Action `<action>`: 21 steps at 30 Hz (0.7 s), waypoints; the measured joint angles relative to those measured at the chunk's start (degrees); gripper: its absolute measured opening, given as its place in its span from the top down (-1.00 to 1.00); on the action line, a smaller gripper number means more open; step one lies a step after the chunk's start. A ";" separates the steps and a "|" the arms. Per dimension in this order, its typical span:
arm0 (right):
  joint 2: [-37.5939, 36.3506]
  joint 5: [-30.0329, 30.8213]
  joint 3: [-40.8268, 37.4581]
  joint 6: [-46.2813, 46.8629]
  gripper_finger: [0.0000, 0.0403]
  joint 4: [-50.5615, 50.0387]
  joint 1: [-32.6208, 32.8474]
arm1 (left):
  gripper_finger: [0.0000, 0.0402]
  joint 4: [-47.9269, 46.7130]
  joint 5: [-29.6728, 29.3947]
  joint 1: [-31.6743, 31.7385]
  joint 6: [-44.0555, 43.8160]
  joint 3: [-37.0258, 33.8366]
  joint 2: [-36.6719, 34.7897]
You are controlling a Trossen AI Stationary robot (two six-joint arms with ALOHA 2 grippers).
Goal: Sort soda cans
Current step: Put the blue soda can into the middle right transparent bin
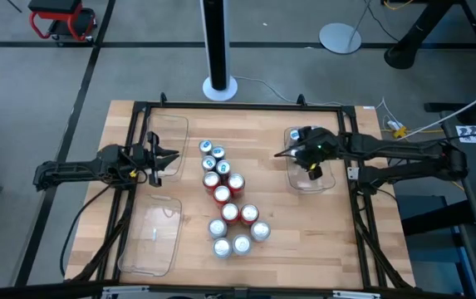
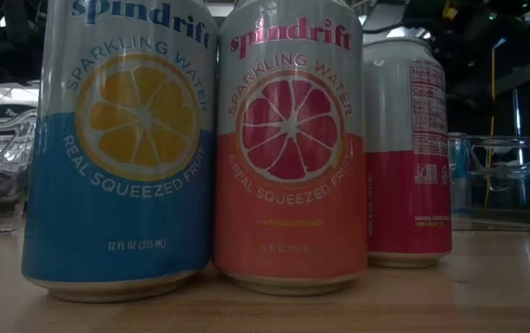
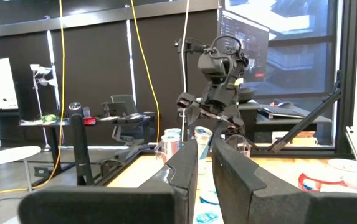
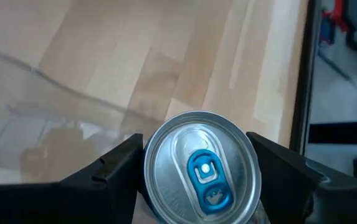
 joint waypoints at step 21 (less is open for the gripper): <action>-0.72 4.05 -4.72 -0.14 -0.47 3.45 0.15 | 0.80 0.01 0.00 0.00 0.00 0.01 0.00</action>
